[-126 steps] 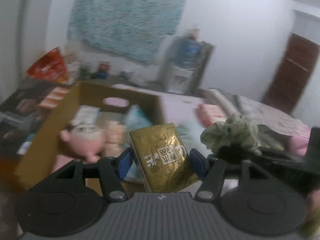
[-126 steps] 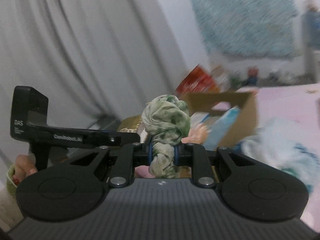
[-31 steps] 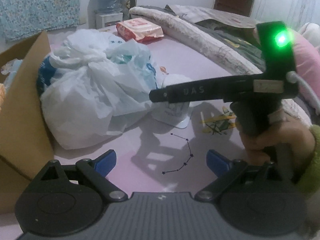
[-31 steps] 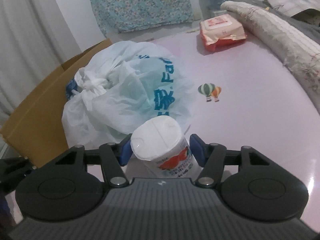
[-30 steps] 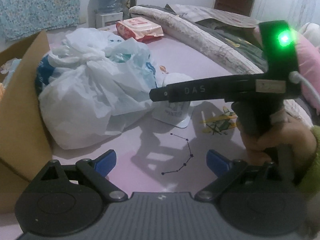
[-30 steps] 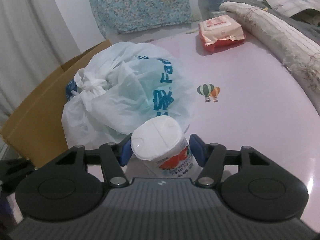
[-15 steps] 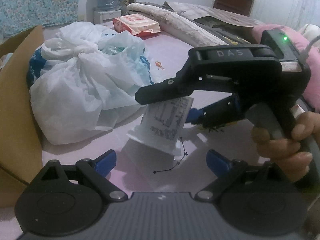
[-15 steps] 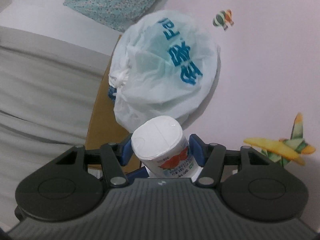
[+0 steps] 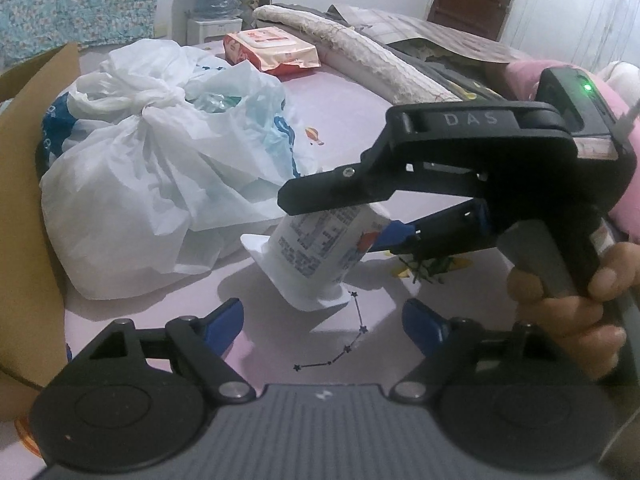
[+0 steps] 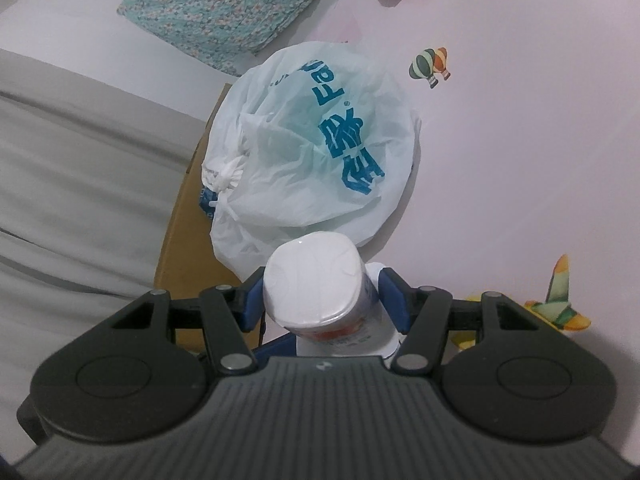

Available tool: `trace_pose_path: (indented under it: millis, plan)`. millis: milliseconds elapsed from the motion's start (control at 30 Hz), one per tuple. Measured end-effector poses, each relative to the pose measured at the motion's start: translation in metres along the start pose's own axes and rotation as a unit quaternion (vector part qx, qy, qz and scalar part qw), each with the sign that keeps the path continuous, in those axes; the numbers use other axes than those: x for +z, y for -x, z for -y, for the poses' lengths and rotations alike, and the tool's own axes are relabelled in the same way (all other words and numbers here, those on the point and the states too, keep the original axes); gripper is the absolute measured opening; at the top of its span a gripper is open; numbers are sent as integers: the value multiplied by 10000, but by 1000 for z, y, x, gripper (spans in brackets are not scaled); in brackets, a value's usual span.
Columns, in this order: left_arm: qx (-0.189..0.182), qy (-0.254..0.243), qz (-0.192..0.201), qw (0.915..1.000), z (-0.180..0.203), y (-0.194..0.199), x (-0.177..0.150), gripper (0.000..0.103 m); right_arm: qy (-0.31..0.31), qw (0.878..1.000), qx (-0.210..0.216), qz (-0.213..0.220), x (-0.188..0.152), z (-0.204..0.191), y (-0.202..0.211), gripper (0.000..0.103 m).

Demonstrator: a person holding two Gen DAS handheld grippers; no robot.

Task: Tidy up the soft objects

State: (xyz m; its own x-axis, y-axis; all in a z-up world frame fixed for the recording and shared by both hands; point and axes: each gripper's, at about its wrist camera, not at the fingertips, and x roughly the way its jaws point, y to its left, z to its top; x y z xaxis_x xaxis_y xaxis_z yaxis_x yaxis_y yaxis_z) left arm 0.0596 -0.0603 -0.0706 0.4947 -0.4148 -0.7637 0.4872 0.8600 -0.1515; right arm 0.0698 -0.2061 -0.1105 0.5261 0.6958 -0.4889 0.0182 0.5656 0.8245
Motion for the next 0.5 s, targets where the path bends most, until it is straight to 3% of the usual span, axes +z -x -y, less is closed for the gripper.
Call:
trace_pose_path:
  millis: [300,500]
  plan:
    - [-42,69,68,9999,-4,1,3,74,81,9998,-153,47,0,-4,9,64]
    - [-74,74,81,9999,-6,1,3,73,238,9990,-373,118,-2,-11,19,72]
